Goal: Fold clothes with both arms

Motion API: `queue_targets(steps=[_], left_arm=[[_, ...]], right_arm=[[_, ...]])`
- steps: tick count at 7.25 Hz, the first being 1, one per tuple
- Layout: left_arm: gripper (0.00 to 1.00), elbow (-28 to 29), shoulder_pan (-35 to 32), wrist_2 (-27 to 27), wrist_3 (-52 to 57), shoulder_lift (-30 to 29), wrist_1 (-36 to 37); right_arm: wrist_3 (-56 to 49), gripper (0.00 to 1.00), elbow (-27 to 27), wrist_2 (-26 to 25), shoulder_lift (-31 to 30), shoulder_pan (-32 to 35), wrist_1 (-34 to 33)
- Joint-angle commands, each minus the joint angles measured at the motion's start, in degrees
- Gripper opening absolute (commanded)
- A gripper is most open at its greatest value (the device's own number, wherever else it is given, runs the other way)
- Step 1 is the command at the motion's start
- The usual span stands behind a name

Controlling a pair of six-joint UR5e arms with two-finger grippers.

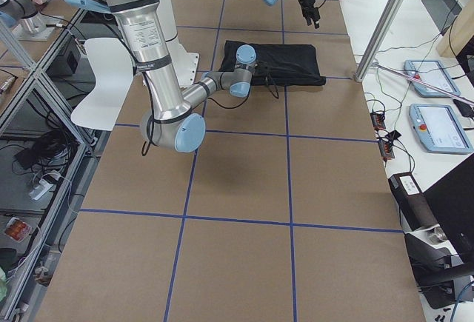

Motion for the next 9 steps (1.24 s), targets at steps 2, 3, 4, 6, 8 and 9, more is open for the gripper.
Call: queue_targets(steps=[2,3,4,6,8,9], left_arm=[[1.00,0.09,0.01,0.00,0.00,0.00,0.00],[1.00,0.09,0.01,0.00,0.09,0.00,0.00],[1.00,0.09,0.01,0.00,0.09,0.00,0.00],[1.00,-0.26,-0.08,-0.09,0.09,0.00,0.87],[1.00,-6.11,0.09,-0.09,0.09,2.78,5.60],[1.00,-8.85,0.10,-0.17,0.09,4.73,5.80]], right_arm=[[-0.35,1.00,0.16,0.13,0.10,0.61,-0.07],[-0.61,1.00,0.07,0.04,0.28,1.40,-0.16],[-0.79,1.00,-0.02,-0.14,0.46,2.11,-0.42],[-1.40,1.00,-0.63,-0.57,0.63,3.95,-0.86],[-1.40,1.00,-0.63,-0.58,0.72,5.88,-0.95],[-1.49,1.00,-0.81,-0.66,2.29,7.11,-2.77]])
